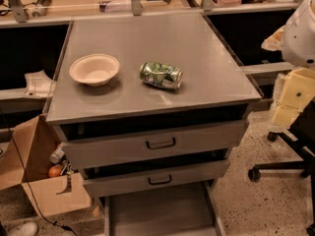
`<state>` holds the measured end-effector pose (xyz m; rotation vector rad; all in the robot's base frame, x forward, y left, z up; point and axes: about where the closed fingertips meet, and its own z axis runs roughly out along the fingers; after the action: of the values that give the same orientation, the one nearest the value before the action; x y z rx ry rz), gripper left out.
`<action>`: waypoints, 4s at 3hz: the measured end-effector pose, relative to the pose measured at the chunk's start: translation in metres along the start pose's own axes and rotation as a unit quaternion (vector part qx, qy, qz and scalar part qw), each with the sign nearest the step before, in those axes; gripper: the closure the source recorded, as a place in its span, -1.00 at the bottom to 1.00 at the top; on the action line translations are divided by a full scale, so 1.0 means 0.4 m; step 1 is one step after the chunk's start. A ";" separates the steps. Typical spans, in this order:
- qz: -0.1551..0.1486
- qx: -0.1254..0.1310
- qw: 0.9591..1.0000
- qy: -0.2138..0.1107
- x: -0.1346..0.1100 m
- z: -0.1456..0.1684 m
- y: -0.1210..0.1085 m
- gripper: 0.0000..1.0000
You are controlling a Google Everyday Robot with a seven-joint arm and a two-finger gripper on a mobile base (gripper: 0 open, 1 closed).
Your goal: Place green can into bottom drawer
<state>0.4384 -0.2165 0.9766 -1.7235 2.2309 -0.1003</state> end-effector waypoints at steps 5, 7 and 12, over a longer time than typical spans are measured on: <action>0.053 0.001 0.999 0.009 -0.158 0.148 -0.086 -1.00; 0.092 0.017 0.996 0.012 -0.223 0.199 -0.142 -1.00; 0.096 -0.010 0.995 -0.018 -0.363 0.242 -0.176 -1.00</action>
Offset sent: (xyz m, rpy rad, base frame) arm 0.0211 0.0115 -0.0072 -0.0268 0.0211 -0.0342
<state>0.5644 -0.0839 0.9323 -1.4994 2.3638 -0.0023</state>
